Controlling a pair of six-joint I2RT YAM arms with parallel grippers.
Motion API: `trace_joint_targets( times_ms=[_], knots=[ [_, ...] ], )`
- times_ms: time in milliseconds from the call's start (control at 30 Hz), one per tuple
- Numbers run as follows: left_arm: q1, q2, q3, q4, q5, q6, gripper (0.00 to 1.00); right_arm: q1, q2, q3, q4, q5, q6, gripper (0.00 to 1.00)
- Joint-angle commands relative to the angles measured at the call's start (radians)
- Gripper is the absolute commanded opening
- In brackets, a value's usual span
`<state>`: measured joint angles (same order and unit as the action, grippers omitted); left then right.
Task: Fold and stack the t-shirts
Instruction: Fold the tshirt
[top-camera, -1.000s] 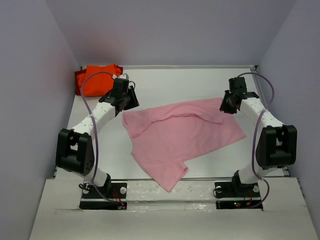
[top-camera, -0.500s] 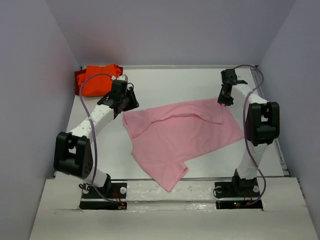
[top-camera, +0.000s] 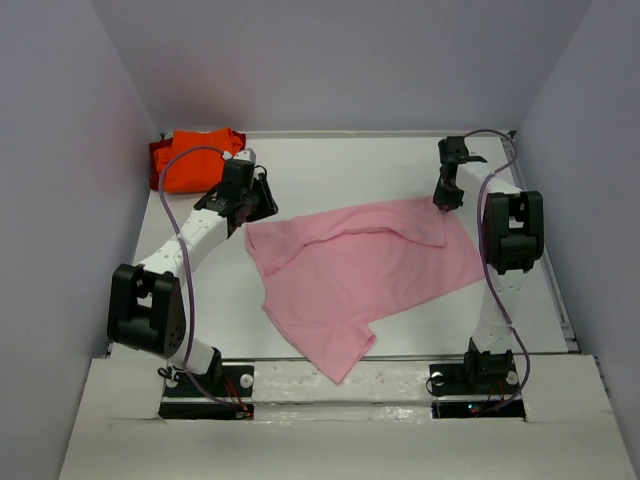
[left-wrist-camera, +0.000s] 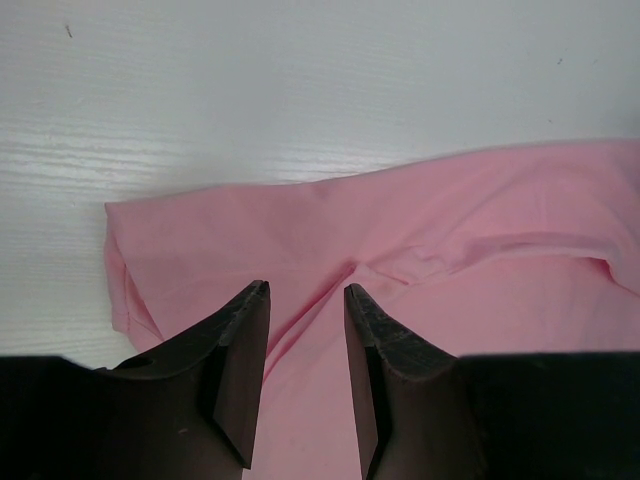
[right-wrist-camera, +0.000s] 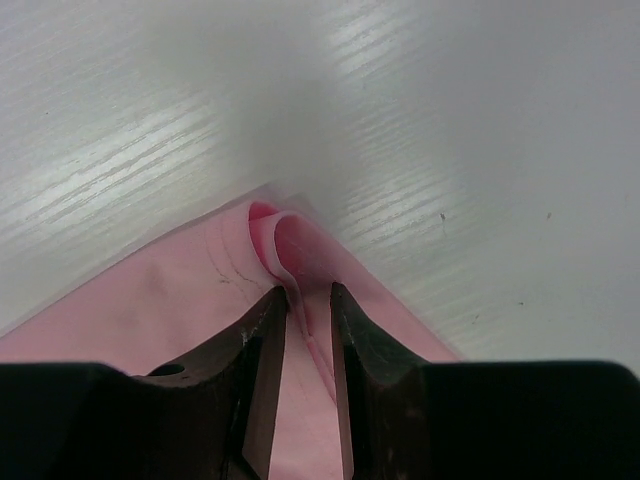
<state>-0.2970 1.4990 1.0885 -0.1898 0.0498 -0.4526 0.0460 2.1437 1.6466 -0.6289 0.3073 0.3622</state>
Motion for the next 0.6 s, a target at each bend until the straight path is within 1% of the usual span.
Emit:
trace_joint_targets(
  times_ms=[0, 300, 567],
  knots=[
    [0.002, -0.026, -0.009, 0.033, 0.007, 0.017, 0.45, -0.014, 0.016, 0.062, -0.005, -0.003, -0.008, 0.31],
    [0.004, -0.022, -0.010, 0.036, 0.018, 0.020, 0.45, -0.014, 0.002, 0.071, 0.005, -0.080, 0.000, 0.30],
    [0.002, -0.022, -0.015, 0.039, 0.021, 0.020, 0.45, -0.014, 0.048, 0.091, 0.003, -0.103, 0.003, 0.30]
  ],
)
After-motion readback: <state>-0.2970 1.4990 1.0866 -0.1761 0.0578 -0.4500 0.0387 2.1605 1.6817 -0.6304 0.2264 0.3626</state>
